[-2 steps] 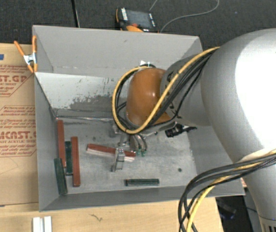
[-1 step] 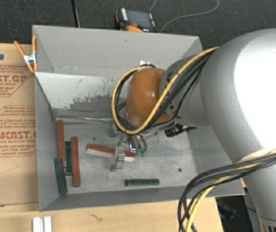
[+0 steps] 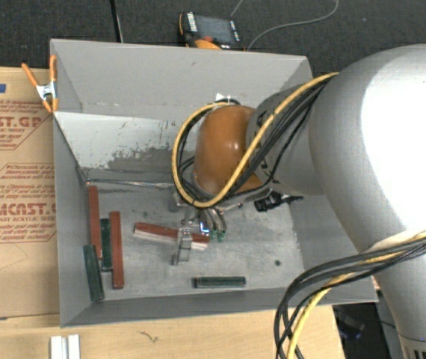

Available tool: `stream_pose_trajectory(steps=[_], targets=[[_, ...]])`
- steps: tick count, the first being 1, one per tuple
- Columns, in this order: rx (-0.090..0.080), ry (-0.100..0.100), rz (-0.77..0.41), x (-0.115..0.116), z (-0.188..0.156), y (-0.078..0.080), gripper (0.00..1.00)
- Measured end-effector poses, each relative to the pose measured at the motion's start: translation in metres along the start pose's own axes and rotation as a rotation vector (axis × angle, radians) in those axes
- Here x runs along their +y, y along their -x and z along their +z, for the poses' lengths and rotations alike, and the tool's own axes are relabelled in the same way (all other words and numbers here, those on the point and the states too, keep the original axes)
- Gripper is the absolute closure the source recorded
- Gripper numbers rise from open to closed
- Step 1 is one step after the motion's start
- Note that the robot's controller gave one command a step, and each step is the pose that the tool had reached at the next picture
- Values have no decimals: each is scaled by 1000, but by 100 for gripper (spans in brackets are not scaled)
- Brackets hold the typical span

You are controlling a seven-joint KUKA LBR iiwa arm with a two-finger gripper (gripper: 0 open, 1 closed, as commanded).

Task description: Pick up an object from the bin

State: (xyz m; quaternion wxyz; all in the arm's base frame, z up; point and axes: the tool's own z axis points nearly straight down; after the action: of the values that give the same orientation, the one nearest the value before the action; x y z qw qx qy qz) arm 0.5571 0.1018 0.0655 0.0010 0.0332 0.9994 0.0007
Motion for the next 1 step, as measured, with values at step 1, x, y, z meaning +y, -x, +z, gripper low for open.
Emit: stream_pose_trajectory(steps=[1], targets=[[0,0,0,0,0,0,0]])
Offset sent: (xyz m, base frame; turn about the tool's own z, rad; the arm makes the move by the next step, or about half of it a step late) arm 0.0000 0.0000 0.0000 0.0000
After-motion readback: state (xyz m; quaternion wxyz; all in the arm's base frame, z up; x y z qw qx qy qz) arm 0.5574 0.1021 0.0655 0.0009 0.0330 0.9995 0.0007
